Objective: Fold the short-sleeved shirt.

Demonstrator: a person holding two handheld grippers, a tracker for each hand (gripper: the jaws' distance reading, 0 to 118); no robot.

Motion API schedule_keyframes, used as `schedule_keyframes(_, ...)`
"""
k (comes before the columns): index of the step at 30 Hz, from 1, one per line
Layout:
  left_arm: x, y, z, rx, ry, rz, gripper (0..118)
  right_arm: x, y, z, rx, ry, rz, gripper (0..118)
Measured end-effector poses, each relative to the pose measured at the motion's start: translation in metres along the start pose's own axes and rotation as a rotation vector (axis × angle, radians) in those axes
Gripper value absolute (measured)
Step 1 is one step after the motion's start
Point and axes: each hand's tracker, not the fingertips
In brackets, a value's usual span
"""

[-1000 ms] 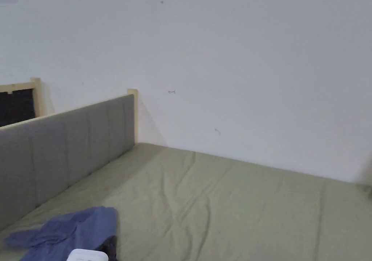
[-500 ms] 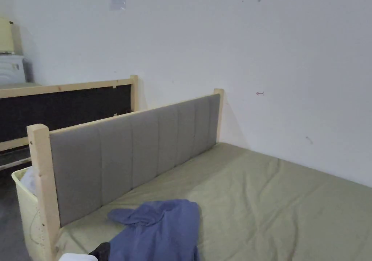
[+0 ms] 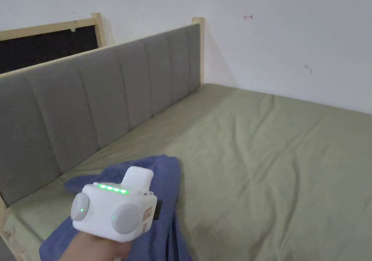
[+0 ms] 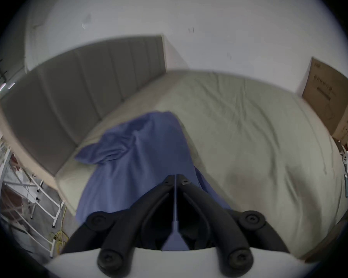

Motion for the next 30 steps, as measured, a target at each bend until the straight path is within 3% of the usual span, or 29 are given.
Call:
schedule_keyframes(2,0.004,0.019,-0.044,-0.06,0.023,-0.023,91,0.01,-0.007,-0.008,-0.017,-0.002,-0.033,0)
schedule_keyframes(3,0.006,0.027,-0.063,-0.108,0.018,-0.025,110,0.015,-0.011,-0.012,-0.02,-0.003,-0.043,0)
schedule_keyframes(10,0.014,0.048,-0.141,-0.195,0.057,0.078,103,0.033,-0.032,-0.025,-0.071,-0.008,-0.097,0)
schedule_keyframes(11,0.018,0.045,-0.149,-0.233,0.089,0.053,89,0.035,-0.034,-0.025,-0.075,-0.009,-0.095,0)
schedule_keyframes(12,0.02,0.042,-0.155,-0.261,0.119,0.012,89,0.036,-0.035,-0.025,-0.078,-0.014,-0.092,0)
schedule_keyframes(13,0.028,0.035,-0.14,-0.233,0.15,-0.008,80,0.038,-0.035,-0.024,-0.082,-0.017,-0.09,0)
schedule_keyframes(15,0.028,0.035,-0.132,-0.196,0.11,0.066,46,0.041,-0.034,-0.019,-0.078,-0.024,-0.094,0)
schedule_keyframes(16,0.031,0.035,-0.128,-0.196,0.112,0.061,39,0.044,-0.034,-0.016,-0.069,-0.028,-0.105,0)
schedule_keyframes(18,0.033,0.033,-0.115,-0.162,0.178,-0.001,5,0.047,-0.032,-0.01,-0.059,-0.034,-0.124,0)
schedule_keyframes(25,0.083,0.082,-0.035,0.01,0.051,-0.054,5,0.053,-0.019,0.025,0.008,-0.049,-0.167,0)
schedule_keyframes(30,0.188,0.123,0.036,0.175,-0.143,-0.215,5,0.063,-0.008,0.07,0.089,-0.084,-0.205,0)
